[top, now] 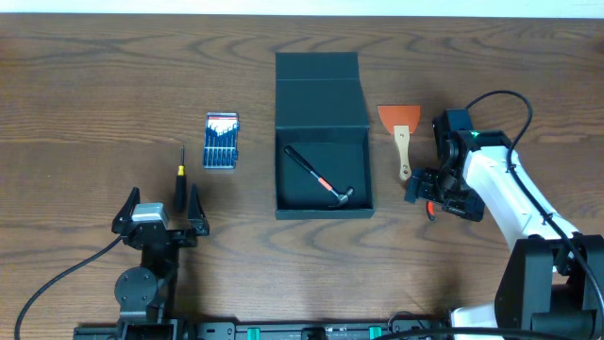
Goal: Pack container
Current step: 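Lower the right gripper and close it on the pliers handles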
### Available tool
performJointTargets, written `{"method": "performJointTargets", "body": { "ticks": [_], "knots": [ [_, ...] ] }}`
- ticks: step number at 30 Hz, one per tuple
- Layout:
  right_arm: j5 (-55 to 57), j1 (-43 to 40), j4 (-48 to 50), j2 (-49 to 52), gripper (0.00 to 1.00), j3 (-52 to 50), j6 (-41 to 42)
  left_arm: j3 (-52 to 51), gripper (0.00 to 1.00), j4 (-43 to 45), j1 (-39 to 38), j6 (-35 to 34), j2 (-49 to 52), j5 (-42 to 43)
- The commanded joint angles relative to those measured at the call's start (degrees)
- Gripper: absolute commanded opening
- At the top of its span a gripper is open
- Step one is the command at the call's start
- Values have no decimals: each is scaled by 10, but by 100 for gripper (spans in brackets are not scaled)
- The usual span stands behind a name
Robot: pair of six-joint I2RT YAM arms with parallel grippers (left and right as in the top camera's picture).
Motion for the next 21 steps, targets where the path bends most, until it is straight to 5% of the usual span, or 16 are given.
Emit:
{"method": "performJointTargets", "body": {
  "ticks": [1, 21],
  "knots": [
    [27, -2, 5, 0, 99, -1, -7, -5, 99, 3, -2, 5, -3, 2],
    [-8, -2, 93, 52, 99, -2, 13, -5, 99, 3, -2, 5, -3, 2]
  ]
}}
